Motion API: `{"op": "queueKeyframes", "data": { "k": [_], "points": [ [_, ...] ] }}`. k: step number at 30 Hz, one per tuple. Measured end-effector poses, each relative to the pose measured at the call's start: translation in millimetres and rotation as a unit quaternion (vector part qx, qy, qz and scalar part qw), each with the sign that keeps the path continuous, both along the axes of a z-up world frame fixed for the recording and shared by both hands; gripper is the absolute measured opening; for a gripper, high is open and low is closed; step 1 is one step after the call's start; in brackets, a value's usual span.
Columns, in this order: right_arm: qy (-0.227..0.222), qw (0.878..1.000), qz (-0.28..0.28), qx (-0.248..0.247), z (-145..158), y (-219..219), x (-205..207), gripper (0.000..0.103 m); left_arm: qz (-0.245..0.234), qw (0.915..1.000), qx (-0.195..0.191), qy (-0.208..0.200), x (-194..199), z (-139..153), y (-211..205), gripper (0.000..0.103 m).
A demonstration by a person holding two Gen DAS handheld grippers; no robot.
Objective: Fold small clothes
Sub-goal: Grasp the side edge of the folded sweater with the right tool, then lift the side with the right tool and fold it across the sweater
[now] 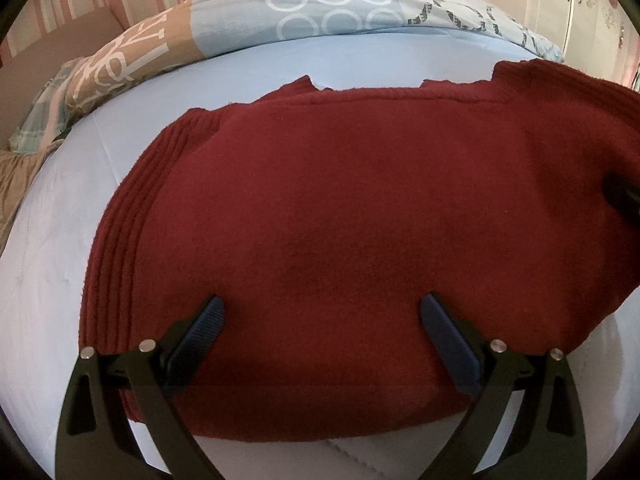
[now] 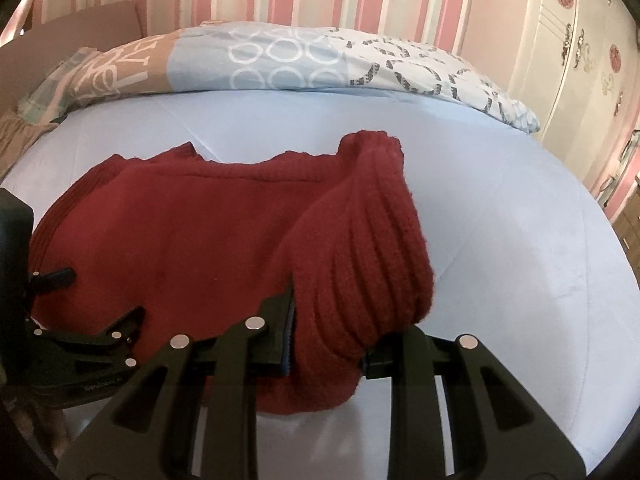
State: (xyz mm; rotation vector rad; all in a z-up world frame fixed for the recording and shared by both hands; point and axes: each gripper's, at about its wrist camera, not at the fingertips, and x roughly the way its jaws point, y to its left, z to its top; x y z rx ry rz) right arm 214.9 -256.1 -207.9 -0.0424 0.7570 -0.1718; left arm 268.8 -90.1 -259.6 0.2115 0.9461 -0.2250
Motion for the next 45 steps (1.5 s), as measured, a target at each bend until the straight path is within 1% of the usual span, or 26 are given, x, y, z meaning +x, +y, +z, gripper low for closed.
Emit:
{"op": "queueKeyframes", "data": {
  "k": [7,9,10,13,15,16,18,22,24,27,29,31,33,35,37,40,43,45],
  "points": [
    [-0.011,1.000,0.009,-0.010,0,6,1,0.023,-0.006,1.0000,-0.006,-0.003,0,1,2,0.100],
    [-0.018,1.000,0.010,-0.017,1,10,1,0.023,-0.016,0.9996,-0.021,-0.009,-3,10,10,0.100],
    [-0.022,1.000,0.010,-0.017,3,13,1,0.023,-0.022,0.9993,-0.023,-0.022,-6,20,19,0.100],
    [-0.040,0.999,0.010,-0.004,9,25,3,0.022,-0.031,0.9980,-0.015,-0.053,-12,40,43,0.100],
    [-0.050,0.999,0.011,0.002,14,36,4,0.021,-0.020,0.9982,-0.011,-0.056,-6,49,68,0.100],
    [-0.055,0.998,0.012,0.007,16,42,4,0.021,-0.011,0.9985,-0.021,-0.049,0,52,83,0.100],
    [-0.066,0.998,0.015,0.020,22,58,5,0.020,0.005,0.9983,-0.035,-0.047,10,55,103,0.100],
    [-0.078,0.996,0.032,0.040,31,96,9,0.018,0.035,0.9969,-0.033,-0.062,30,61,131,0.100],
    [-0.074,0.995,0.044,0.059,30,117,15,0.014,0.042,0.9959,-0.032,-0.073,37,66,142,0.100],
    [-0.063,0.993,0.062,0.075,25,146,20,0.013,0.051,0.9948,-0.025,-0.085,45,72,162,0.100],
    [-0.052,0.992,0.075,0.083,19,165,22,0.013,0.060,0.9944,-0.018,-0.085,52,70,179,0.100],
    [-0.044,0.991,0.090,0.083,15,182,21,0.013,0.070,0.9942,-0.019,-0.079,57,66,193,0.100],
    [-0.032,0.990,0.111,0.079,10,201,22,0.013,0.079,0.9941,-0.022,-0.070,59,60,205,0.100],
    [-0.019,0.990,0.119,0.075,3,211,22,0.013,0.084,0.9940,-0.021,-0.067,58,56,212,0.100],
    [0.008,0.990,0.129,0.063,-12,221,22,0.013,0.089,0.9935,-0.019,-0.068,56,54,216,0.100],
    [0.032,0.988,0.148,0.025,-32,240,19,0.013,0.093,0.9934,-0.020,-0.065,56,51,221,0.100],
    [0.036,0.988,0.151,0.008,-35,247,18,0.013,0.088,0.9936,-0.021,-0.068,57,52,222,0.100],
    [0.038,0.988,0.149,0.010,-33,245,20,0.013,0.083,0.9938,-0.020,-0.070,58,52,220,0.100]
  ]
}}
